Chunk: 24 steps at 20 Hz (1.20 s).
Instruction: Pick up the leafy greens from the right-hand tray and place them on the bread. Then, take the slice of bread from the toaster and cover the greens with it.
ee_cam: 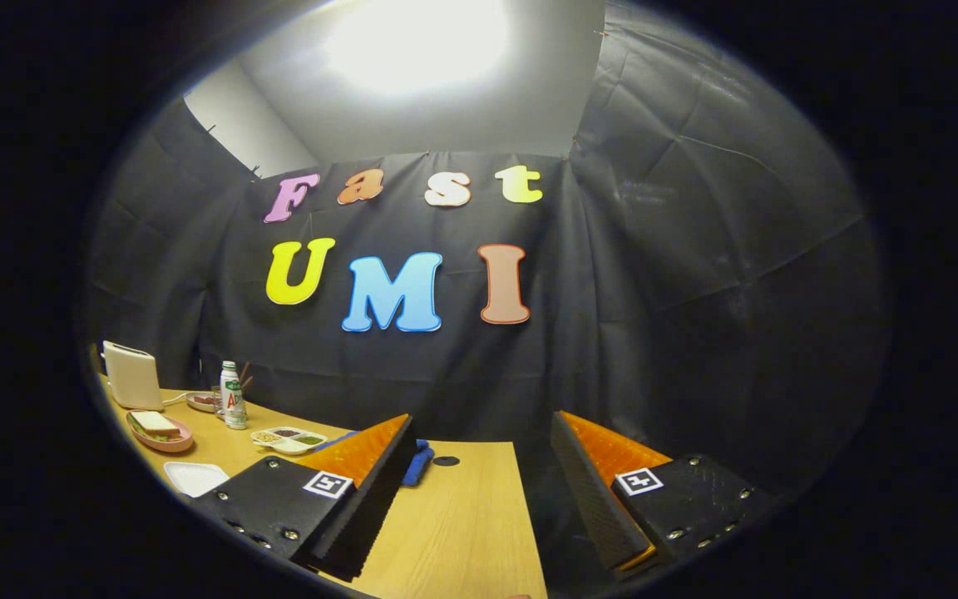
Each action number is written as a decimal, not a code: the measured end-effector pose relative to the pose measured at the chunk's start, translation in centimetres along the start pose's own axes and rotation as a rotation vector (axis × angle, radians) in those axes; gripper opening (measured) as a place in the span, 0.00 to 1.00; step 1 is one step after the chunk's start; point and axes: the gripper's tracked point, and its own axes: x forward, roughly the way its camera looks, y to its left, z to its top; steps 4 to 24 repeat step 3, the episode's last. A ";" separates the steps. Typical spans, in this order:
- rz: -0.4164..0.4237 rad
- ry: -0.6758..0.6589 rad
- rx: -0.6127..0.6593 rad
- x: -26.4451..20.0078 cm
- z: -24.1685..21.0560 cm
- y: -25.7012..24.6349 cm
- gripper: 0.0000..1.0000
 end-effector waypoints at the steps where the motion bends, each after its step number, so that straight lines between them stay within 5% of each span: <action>1: 0.001 0.013 0.013 -0.1 -0.9 -0.3 0.99; 3: -0.013 0.075 0.017 -0.3 -3.9 -1.1 0.99; 24: -0.013 0.075 0.017 -0.3 -3.9 -1.1 0.99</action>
